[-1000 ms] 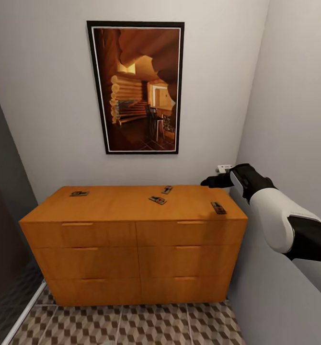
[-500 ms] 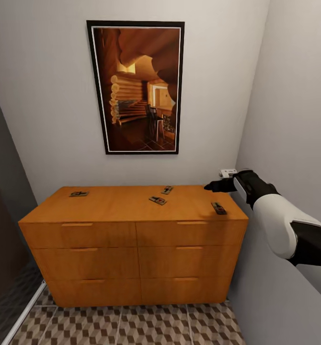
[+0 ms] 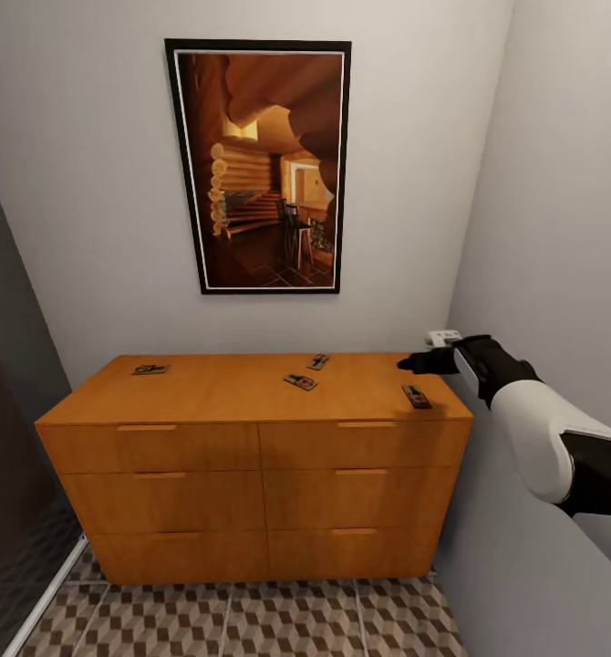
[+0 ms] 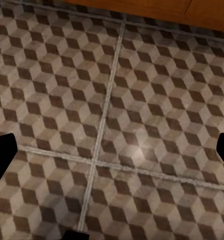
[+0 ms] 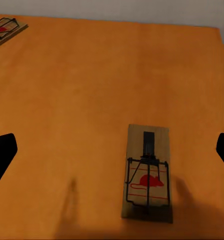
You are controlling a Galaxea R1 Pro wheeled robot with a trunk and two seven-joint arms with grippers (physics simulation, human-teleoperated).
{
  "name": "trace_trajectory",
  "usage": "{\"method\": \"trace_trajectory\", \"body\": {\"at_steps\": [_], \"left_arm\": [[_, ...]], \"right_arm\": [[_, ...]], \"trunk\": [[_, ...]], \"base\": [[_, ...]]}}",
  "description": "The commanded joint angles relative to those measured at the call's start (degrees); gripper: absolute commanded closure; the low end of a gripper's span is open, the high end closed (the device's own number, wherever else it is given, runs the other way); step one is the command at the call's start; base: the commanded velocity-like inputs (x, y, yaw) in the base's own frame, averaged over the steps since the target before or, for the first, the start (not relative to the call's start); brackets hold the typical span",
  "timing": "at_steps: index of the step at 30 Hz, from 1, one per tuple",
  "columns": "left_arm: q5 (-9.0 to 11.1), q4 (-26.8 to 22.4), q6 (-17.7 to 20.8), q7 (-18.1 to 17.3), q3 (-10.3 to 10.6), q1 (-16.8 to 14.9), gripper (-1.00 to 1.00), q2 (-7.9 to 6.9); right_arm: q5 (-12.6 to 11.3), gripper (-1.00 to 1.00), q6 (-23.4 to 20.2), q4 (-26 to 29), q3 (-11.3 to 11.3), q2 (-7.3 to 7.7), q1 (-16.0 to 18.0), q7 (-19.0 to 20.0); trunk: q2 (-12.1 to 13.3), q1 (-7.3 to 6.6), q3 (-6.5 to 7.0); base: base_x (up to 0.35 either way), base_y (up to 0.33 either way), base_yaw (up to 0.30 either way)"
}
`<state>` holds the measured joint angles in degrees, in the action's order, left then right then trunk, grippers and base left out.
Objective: Take the four mousetraps from the cabinet in the bathroom and place them on the bathroom floor. Make sure all four end up on the same floor surface, and ensure that at least two of them are either under or directly next to the same bathroom sink.
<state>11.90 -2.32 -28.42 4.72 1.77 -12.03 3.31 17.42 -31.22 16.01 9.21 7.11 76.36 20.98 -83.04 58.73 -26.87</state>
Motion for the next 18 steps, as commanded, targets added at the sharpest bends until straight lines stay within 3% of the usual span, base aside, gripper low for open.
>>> {"method": "trace_trajectory", "body": {"at_steps": [1,6,18], "left_arm": [[0.21,0.74,-1.11,0.20,0.25,-0.04,-1.00,-0.07],[0.22,3.25,-4.62,0.20,0.25,0.05,-1.00,-0.61],[0.23,4.29,-5.91,0.35,0.25,0.08,-1.00,-0.88]], "right_arm": [[0.60,-1.00,-0.20,0.09,0.41,0.06,-0.01,0.44],[0.60,-1.00,-0.04,0.08,0.38,0.28,-0.46,0.46],[0.60,-1.00,0.18,0.08,0.39,0.44,-1.86,0.46]], "trunk": [[-0.03,0.00,-0.06],[-0.03,0.00,-0.06],[-0.03,0.00,-0.06]], "base": [[0.000,0.000,0.000],[0.000,0.000,0.000],[0.000,0.000,0.000]]}}
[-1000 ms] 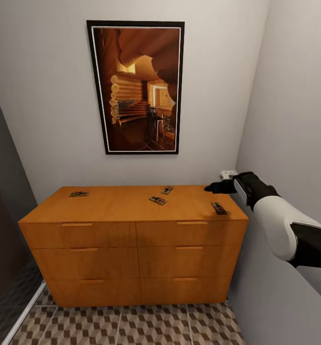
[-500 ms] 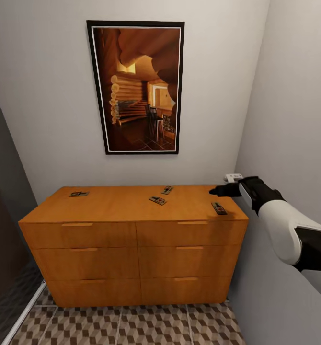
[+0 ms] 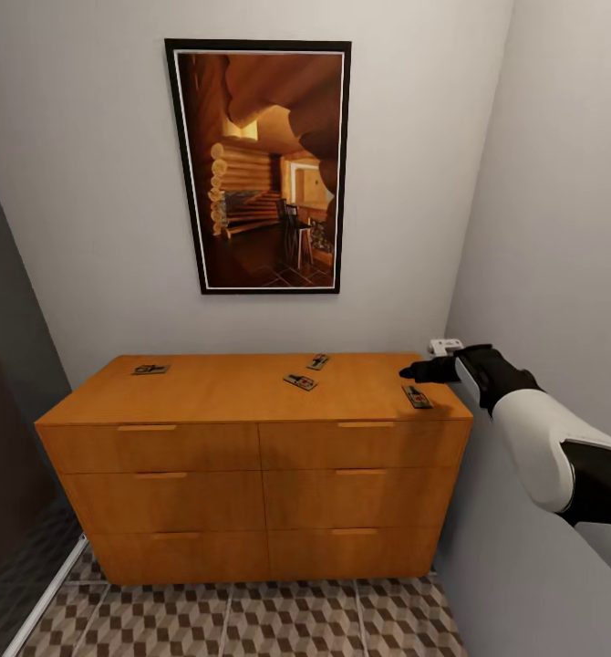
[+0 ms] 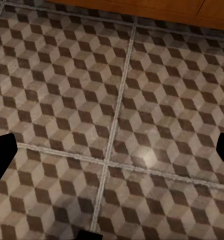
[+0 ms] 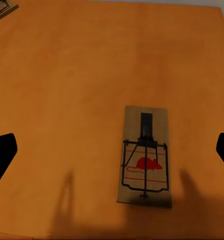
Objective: Take the four mousetraps from the cabinet in the bathroom and place them on the bathroom floor. Make sure all four end up on the same floor surface, and ensure that at least two of them are either under or directly next to the same bathroom sink.
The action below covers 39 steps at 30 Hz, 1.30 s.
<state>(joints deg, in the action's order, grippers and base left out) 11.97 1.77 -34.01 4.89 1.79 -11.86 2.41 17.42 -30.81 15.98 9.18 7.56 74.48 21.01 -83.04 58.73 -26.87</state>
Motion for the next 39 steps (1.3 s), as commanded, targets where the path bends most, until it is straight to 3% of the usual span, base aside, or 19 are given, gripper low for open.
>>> {"method": "trace_trajectory", "body": {"at_steps": [1,11,22,39], "left_arm": [[0.16,0.20,-0.32,0.18,0.23,-0.09,-1.00,0.01],[0.16,0.25,-0.35,0.20,0.23,-0.09,-1.00,-0.03],[0.16,0.25,-0.35,0.20,0.23,-0.09,-1.00,-0.04],[0.16,0.25,-0.35,0.20,0.23,-0.09,-1.00,-0.04]], "right_arm": [[0.60,-1.00,-0.08,0.10,0.42,-0.01,-0.12,0.43],[0.60,-1.00,3.44,0.12,0.45,0.03,-1.57,0.53],[0.63,-1.00,4.11,0.24,0.49,0.15,-2.34,0.57],[0.68,-1.00,6.54,0.22,0.49,2.17,-3.83,0.59]], "trunk": [[-0.04,0.00,-0.06],[-0.04,0.00,-0.06],[-0.04,0.00,-0.06],[-0.04,0.00,-0.06]], "base": [[0.000,0.000,0.000],[0.000,0.000,0.000],[0.000,0.000,0.000],[0.000,0.000,0.000]]}}
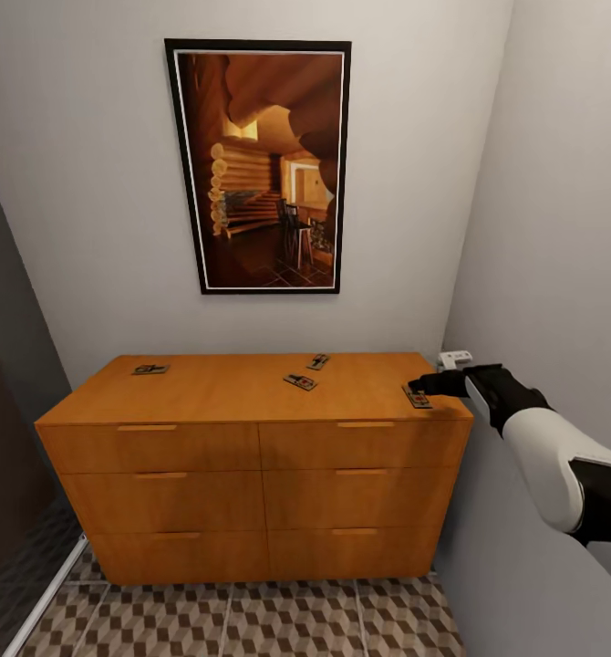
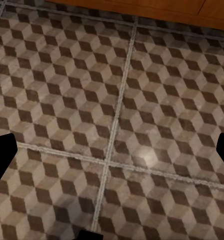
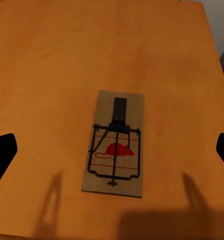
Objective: Take the four mousetraps from the cabinet in the bathroom and place them on the bathroom floor. Make sure all four end up on the same floor surface, and ensure that at least two of them are either under or directly next to the same bathroom sink.
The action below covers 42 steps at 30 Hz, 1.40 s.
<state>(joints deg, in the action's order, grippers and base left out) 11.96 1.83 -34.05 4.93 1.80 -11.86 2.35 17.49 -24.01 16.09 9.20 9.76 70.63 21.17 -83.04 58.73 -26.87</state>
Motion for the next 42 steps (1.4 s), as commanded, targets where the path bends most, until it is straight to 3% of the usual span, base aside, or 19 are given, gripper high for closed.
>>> {"method": "trace_trajectory", "body": {"at_steps": [1,22,42], "left_arm": [[0.17,0.19,-0.32,0.17,0.22,-0.09,-1.00,0.02],[0.17,0.19,-0.32,0.17,0.22,-0.09,-1.00,-0.11],[0.17,0.28,-0.32,0.17,0.22,-0.09,-1.00,-0.15]], "right_arm": [[0.61,-1.00,-0.15,0.10,0.47,0.00,-0.05,0.43],[0.55,-1.00,0.28,0.08,0.44,0.09,-0.76,0.13],[0.52,-1.00,0.36,0.08,0.43,0.04,-0.93,0.16]], "trunk": [[-0.04,0.00,-0.06],[-0.04,0.00,-0.17],[-0.04,0.00,-1.71]], "base": [[0.000,0.000,0.000],[0.000,0.000,0.000],[0.000,0.000,0.000]]}}
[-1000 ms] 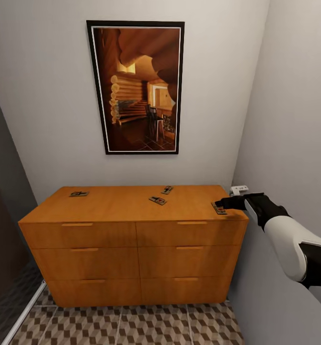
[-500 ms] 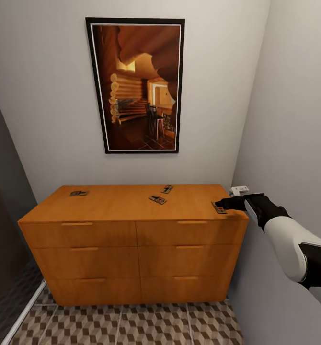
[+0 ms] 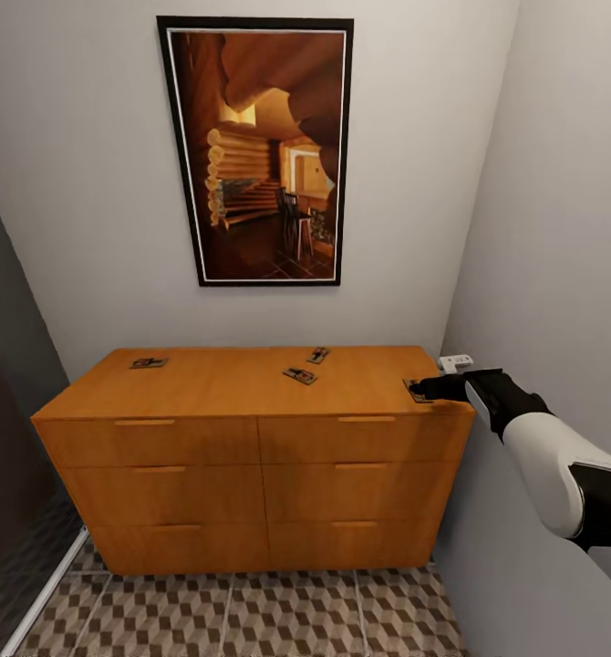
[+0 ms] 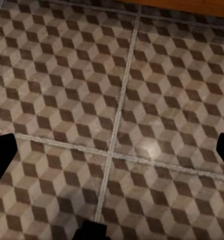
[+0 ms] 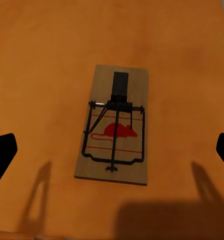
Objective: Take the four mousetraps from the cabinet in the bathroom and place them on the bathroom floor. Make sure all four end up on the same floor surface, and ensure that at least two of them are either under or directly next to the same bathroom sink.
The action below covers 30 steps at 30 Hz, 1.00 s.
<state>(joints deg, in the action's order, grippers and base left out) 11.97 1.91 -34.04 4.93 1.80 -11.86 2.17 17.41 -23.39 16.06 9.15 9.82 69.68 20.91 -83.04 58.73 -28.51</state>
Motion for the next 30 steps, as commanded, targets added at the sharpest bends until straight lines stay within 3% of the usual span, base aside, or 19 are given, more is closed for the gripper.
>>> {"method": "trace_trajectory", "body": {"at_steps": [1,14,30], "left_arm": [[0.16,0.20,-0.33,0.16,0.23,-0.09,-1.00,0.02],[0.16,0.20,-0.33,0.16,0.23,-0.09,-1.00,0.02],[0.16,0.20,-0.33,0.16,0.23,-0.09,-1.00,0.02]], "right_arm": [[0.61,-1.00,-0.28,0.11,0.47,-0.01,0.02,0.40],[0.61,-1.00,-0.25,0.11,0.44,0.03,-0.53,0.28],[0.61,-1.00,1.76,0.11,0.43,-0.05,-1.60,0.19]], "trunk": [[-0.04,0.00,-0.15],[-0.04,0.00,-1.28],[-0.04,0.00,-1.45]], "base": [[0.000,0.000,0.000],[0.017,0.000,0.000],[0.118,0.000,0.000]]}}
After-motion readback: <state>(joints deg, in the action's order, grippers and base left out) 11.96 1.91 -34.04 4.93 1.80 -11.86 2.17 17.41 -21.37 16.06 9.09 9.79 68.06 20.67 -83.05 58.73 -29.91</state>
